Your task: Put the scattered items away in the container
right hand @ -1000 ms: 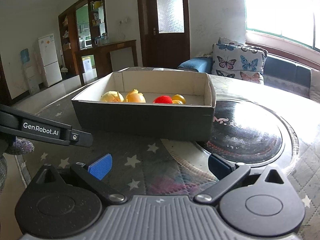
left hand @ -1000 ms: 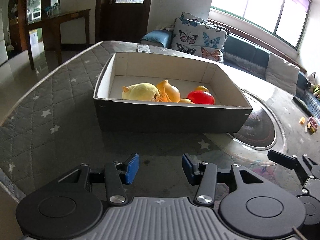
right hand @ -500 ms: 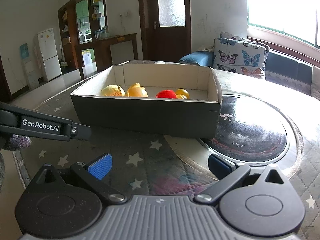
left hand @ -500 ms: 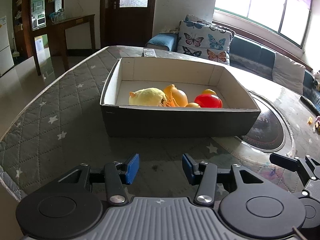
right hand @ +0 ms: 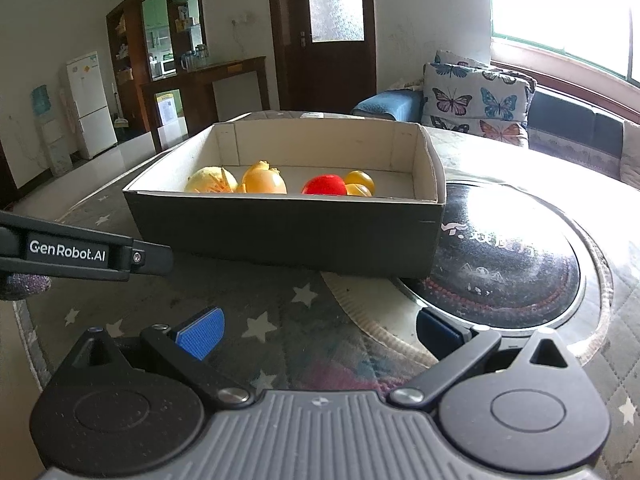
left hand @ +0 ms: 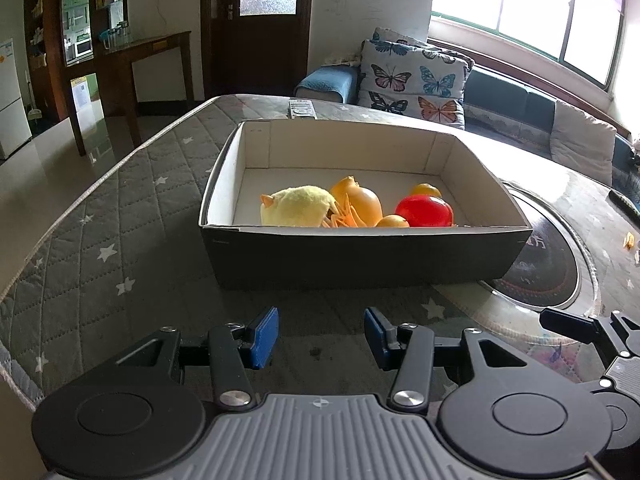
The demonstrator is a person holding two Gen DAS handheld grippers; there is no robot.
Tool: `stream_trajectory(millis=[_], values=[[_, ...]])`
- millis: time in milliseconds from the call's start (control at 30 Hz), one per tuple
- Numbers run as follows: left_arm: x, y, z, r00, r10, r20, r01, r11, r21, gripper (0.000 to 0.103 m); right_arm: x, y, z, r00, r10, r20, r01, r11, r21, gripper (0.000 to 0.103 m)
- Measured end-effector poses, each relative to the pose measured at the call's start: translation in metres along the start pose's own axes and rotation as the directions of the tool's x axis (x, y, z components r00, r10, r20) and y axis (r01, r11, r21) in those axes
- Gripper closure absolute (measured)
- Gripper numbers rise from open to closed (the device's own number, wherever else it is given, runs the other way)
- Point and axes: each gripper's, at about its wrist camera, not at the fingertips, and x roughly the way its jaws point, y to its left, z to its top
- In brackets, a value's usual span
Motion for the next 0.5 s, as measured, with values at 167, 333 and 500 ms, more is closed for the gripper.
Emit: stream_trajectory(millis=[167, 333, 500], values=[[0.005, -0.002, 0.004, 1.0, 0.013, -0.004, -0.013, 1.0, 0.012, 0.053, 0.006, -0.003, 0.004, 1.0, 0.0, -0.01, 0.0, 1.0, 0.002, 0.0], [0.009, -0.002, 0.01, 1.0, 0.027, -0.002, -0.026, 0.999, 0.022, 0.053, 0.012, -0.005, 0.007, 1.0, 0.0, -0.02, 0.0, 1.0, 0.005, 0.0], [0.013, -0.004, 0.014, 0.999, 0.046, -0.008, -0.046, 0.998, 0.037, 0.053, 0.016, -0.007, 0.011, 1.0, -0.002, -0.025, 0.002, 1.0, 0.003, 0.0]])
